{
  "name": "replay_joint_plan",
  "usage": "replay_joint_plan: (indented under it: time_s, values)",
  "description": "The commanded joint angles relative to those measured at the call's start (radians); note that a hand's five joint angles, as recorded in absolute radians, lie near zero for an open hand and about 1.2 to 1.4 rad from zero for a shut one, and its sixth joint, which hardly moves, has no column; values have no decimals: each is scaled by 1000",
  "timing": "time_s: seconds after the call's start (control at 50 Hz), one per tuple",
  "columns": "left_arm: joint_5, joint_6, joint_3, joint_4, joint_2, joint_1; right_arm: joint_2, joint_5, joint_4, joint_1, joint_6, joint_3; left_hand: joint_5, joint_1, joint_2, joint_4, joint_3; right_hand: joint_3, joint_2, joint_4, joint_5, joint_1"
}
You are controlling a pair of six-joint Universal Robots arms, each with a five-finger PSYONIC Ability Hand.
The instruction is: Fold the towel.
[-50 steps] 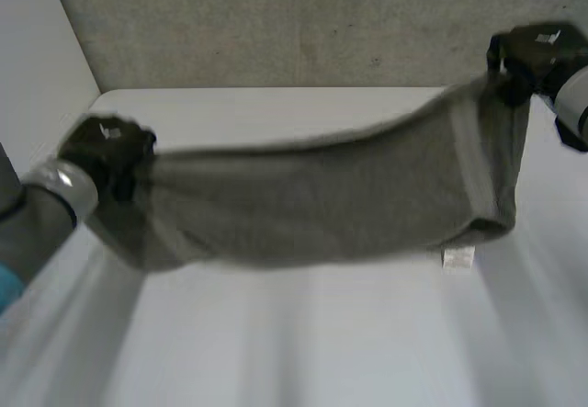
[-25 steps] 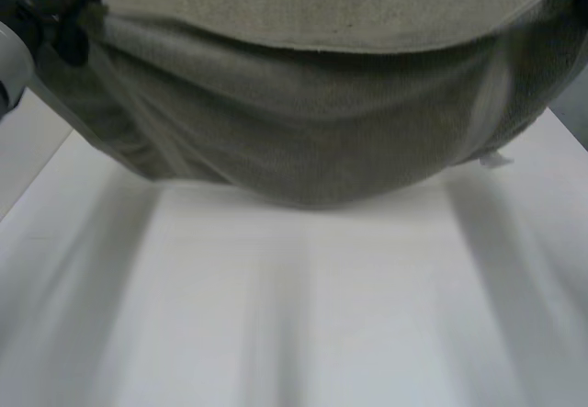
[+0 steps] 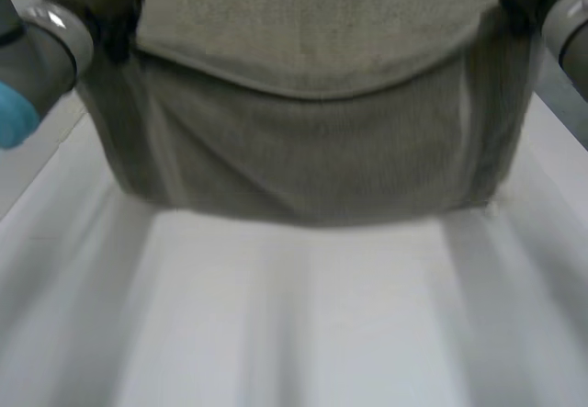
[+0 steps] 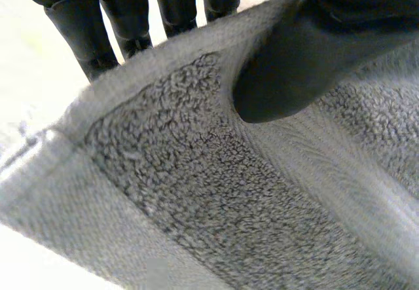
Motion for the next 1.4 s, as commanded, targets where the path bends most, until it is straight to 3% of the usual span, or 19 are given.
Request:
replay_joint_plan:
  time_s: [0.02,0.16,0.4,0.6,0.76,0.88,0.94,1.16,1.4]
  values:
    - [6,-254,29,204,82,24,-133,34,-259,4,80,94,-262,-59,-123,-119,-153,54,83,59,62,78]
    - [25,-228,-73,86,96,33,-130,-35,-76,4,83,161,-262,-59,-123,-119,-153,54,83,59,62,78]
    - [131,-131,-512,77,156,91,-160,-127,-41,-16,75,443,-262,-59,-123,-119,-153,54,83,59,62,78]
    - [190,-5,-932,192,395,128,-330,-127,-30,-97,55,676,-262,-59,-123,-119,-153,54,83,59,62,78]
    - [281,15,-1096,197,610,175,-476,-197,94,-151,41,733,-262,-59,-123,-119,-153,54,83,59,62,78]
    - [330,16,-1143,201,648,209,-480,-248,169,-189,25,735,-262,-59,-123,-119,-153,54,83,59,62,78]
    - [338,18,-1157,204,634,206,-466,-256,179,-197,15,742,-264,-62,-126,-121,-155,54,83,59,62,78]
    - [316,92,-1071,252,348,163,-256,-239,172,-189,17,675,-282,-79,-143,-139,-173,54,83,59,62,78]
    - [164,130,-740,246,3,85,54,-122,139,-188,146,460,-320,-117,-181,-177,-211,54,83,59,62,78]
